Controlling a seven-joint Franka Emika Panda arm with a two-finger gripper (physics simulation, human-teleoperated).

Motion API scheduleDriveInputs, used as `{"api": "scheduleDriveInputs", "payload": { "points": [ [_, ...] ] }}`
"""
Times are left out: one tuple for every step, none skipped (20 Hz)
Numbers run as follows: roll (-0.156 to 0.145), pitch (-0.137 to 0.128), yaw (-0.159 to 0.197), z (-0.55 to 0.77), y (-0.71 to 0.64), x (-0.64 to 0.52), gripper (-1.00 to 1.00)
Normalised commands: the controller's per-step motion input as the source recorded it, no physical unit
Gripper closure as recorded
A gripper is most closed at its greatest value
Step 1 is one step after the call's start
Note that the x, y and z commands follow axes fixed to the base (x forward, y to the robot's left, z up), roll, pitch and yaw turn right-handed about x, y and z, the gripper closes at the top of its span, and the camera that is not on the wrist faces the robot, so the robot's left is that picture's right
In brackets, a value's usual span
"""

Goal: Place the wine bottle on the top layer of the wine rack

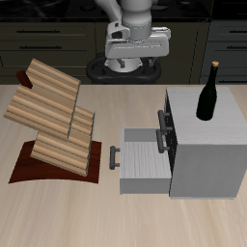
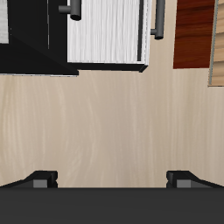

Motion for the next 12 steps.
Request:
{"api": "scheduleDriveInputs", "payload": {
  "points": [
    [0.073,-0.005,0.000,0.15,0.38,0.02,-1.00],
    [0.057,-0.050,0.071,0.23,0.45,0.07,-1.00],
    [0.000,0.000,0.000,0.01,-0.04,0.05,-1.00],
    [-0.032,0.025,-0.063,0.15,0.24,0.14,-1.00],
    [0.009,-0.013,0.008,0.24,0.56,0.12,-1.00],
    [0.069,-0.027,0.068,0.22,0.50,0.11,-1.00],
    [-0.065,0.019,-0.063,0.20,0.33,0.14,-1.00],
    [0.040,-0.033,0.008,0.24,0.44,0.01,-1.00],
    [0.058,-0.051,0.035,0.22,0.47,0.06,-1.00],
    [-0.007,-0.014,-0.008,0.10,0.17,0.05,-1.00],
    [-0.020,-0.010,-0.039,0.21,0.46,0.08,-1.00],
    [0.066,-0.027,0.016,0.15,0.55,0.10,-1.00]
  ]
}}
